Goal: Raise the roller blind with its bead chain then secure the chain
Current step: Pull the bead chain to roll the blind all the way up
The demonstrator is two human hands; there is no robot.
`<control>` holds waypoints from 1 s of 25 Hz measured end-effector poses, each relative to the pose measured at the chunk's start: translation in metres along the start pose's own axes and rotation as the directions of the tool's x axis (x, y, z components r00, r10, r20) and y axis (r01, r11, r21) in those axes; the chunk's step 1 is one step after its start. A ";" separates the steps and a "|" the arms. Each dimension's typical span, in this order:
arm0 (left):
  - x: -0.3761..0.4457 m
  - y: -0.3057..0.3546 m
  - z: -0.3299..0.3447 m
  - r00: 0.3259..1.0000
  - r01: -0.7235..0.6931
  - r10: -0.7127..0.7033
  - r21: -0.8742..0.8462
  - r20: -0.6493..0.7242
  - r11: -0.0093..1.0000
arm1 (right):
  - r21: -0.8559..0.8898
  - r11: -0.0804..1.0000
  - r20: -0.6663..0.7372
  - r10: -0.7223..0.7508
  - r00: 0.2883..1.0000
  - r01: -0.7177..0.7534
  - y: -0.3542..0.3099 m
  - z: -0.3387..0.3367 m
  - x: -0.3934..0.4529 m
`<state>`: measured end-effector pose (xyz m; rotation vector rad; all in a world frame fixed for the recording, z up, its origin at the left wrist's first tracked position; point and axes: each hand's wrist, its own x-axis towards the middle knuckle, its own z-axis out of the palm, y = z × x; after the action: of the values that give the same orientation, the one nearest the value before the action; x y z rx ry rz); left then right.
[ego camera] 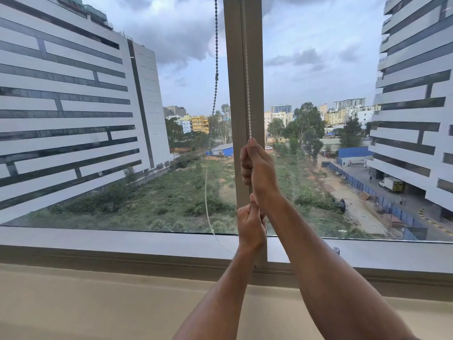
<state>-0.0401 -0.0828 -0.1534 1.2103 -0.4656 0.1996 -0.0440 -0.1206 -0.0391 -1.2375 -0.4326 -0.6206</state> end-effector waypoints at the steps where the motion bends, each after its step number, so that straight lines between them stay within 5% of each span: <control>1: 0.000 -0.002 -0.003 1.000 0.007 -0.007 -0.002 0.010 1.000 | 0.011 1.000 -0.006 -0.006 1.000 0.006 0.003 0.000 -0.002; 12: 0.048 0.072 -0.002 0.966 -0.239 0.245 0.077 -0.080 0.968 | 0.018 0.999 -0.033 -0.027 0.999 0.027 0.069 -0.016 -0.044; 15: 0.064 0.094 0.020 0.981 -0.186 0.181 0.078 0.070 0.979 | -0.065 0.997 -0.067 0.046 0.997 -0.051 0.084 -0.027 -0.061; 22: 0.058 0.068 0.020 0.988 -0.151 0.148 0.065 0.052 0.986 | -0.063 0.993 -0.033 0.097 0.995 -0.099 0.096 -0.050 -0.070; 25: 0.047 0.049 0.008 0.990 -0.139 0.137 0.081 0.029 0.987 | -0.019 0.999 -0.136 -0.028 0.990 0.026 0.078 -0.054 -0.059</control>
<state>-0.0189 -0.0778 -0.0884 1.2636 -0.5665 0.3268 -0.0394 -0.1451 -0.1476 -1.1995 -0.3311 -0.7286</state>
